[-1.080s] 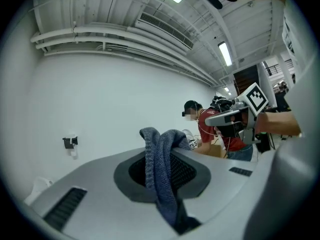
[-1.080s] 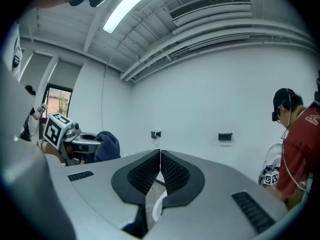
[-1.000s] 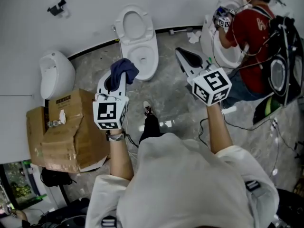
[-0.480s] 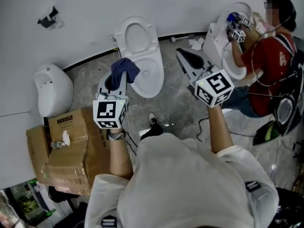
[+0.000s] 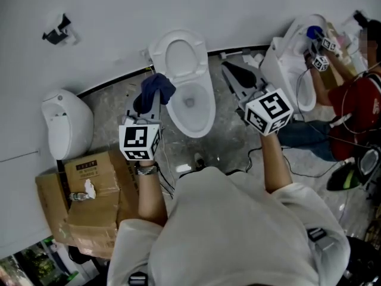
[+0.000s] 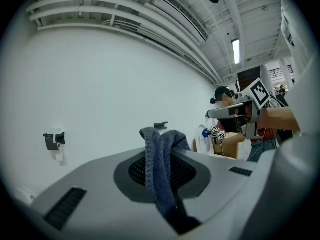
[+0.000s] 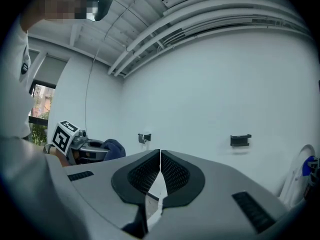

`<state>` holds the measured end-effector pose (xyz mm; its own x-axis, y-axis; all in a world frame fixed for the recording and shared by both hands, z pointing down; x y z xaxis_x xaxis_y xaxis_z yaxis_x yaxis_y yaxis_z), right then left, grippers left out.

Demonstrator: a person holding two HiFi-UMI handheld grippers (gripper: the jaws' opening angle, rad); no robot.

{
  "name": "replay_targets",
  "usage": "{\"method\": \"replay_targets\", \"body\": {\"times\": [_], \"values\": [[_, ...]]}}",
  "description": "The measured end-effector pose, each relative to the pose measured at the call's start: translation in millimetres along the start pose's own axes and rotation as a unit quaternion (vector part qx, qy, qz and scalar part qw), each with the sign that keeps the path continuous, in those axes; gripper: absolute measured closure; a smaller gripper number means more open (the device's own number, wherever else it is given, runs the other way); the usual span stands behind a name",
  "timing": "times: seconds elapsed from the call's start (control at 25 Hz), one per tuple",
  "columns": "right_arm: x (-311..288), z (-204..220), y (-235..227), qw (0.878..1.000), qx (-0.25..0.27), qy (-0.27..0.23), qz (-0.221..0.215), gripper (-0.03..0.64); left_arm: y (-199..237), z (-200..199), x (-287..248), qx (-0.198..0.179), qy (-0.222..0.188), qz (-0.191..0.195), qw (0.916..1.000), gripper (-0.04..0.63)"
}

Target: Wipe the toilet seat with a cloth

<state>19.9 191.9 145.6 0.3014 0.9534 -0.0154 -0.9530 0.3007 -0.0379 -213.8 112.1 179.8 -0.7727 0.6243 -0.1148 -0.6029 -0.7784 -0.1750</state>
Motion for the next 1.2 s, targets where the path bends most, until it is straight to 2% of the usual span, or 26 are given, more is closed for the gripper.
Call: {"method": "replay_targets", "body": {"times": [0.24, 0.4, 0.68, 0.88, 1.04, 1.2], "values": [[-35, 15, -17, 1.000, -0.011, 0.013, -0.001, 0.588, 32, 19, -40, 0.011, 0.017, 0.010, 0.9997, 0.558], [-54, 24, -33, 0.999, -0.024, 0.031, 0.014, 0.588, 53, 26, -65, 0.028, 0.020, 0.009, 0.9994, 0.558], [-92, 52, -77, 0.998, 0.000, 0.055, 0.038, 0.586, 78, 60, -121, 0.043, 0.042, -0.008, 0.9982, 0.558], [-126, 70, -113, 0.997, -0.024, 0.073, 0.016, 0.586, 97, 97, -176, 0.053, 0.067, -0.029, 0.9959, 0.558], [-151, 85, -138, 0.996, -0.029, 0.090, 0.010, 0.587, 112, 128, -217, 0.066, 0.072, -0.038, 0.9945, 0.558], [-172, 108, -168, 0.994, -0.030, 0.107, 0.019, 0.586, 121, 171, -263, 0.086, 0.081, -0.040, 0.9922, 0.558]]}}
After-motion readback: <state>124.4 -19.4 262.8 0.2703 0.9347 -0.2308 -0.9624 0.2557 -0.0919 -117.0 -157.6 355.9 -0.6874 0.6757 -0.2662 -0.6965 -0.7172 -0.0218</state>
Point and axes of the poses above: the fingertips, and each gripper's own axes: x backward along the fingers, y to its left, z out of its underside, the point moved 6 cm from there along x, backward along the fingers, and after that the axes turned 3 degrees about -x, right-handed, at the moved point
